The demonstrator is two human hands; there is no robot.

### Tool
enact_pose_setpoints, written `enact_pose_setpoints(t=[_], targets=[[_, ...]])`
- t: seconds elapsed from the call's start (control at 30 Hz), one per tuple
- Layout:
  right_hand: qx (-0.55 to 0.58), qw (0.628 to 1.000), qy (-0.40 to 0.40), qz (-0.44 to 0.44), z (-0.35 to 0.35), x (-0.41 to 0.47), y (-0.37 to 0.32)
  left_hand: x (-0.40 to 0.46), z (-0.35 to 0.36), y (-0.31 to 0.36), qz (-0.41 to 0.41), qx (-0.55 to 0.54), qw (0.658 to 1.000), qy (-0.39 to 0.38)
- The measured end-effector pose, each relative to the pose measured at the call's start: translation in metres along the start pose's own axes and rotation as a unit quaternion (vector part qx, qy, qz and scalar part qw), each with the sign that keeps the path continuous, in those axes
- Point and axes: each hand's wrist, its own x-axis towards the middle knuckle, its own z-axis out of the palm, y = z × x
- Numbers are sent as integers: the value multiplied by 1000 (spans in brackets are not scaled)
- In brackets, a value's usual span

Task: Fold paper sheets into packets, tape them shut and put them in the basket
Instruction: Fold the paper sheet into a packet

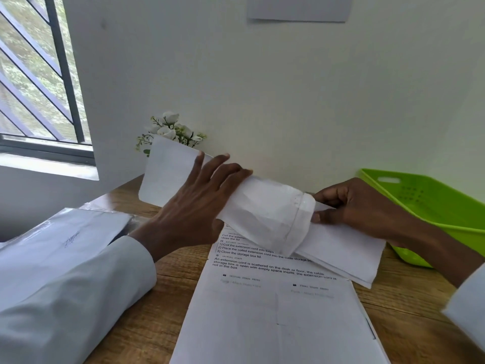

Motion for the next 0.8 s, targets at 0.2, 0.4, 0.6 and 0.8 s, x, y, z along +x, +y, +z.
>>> enact_pose_setpoints(t=[0.2, 0.4, 0.6, 0.8], targets=[[26, 999, -2, -29, 11, 4, -1, 0, 0, 4, 2, 3, 1000, -3], [20, 997, -65, 29, -11, -4, 0, -1, -2, -4, -38, 0, 999, 12], [23, 999, 17, 33, -7, -1, 3, -1, -4, 4, -15, 1, 1000, -4], [45, 998, 52, 5, 4, 3, 0, -4, -1, -1, -11, 6, 1000, -27]])
